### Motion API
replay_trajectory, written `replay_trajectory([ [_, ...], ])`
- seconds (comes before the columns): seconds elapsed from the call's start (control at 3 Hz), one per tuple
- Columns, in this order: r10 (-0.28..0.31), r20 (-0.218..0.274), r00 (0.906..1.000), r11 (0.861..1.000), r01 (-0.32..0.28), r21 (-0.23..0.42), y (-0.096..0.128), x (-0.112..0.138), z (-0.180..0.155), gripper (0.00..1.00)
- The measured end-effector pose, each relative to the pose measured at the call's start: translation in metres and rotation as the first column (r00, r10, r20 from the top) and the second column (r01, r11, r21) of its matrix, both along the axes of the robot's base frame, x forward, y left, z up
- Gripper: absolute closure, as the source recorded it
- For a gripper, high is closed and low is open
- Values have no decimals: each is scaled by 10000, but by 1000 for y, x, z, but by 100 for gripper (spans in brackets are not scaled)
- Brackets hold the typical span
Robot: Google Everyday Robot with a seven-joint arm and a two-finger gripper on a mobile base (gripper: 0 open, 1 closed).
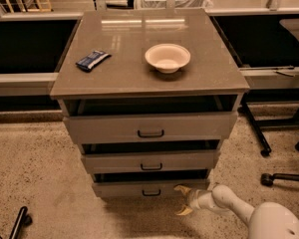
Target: Close bottom drawer
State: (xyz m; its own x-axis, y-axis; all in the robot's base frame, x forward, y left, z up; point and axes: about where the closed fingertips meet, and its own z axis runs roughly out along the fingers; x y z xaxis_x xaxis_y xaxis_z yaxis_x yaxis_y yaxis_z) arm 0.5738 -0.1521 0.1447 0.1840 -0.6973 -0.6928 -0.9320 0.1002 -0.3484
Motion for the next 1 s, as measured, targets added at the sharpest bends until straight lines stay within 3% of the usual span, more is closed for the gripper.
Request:
replay_trajectory([
  [0.33, -12, 24, 10000, 10000, 12, 20, 0, -2, 0, 3],
  [0.67, -6, 35, 10000, 10000, 6, 17, -2, -7, 1, 0],
  [1.0, 914, 239, 9955, 9958, -915, 20, -23, -43, 18, 0],
])
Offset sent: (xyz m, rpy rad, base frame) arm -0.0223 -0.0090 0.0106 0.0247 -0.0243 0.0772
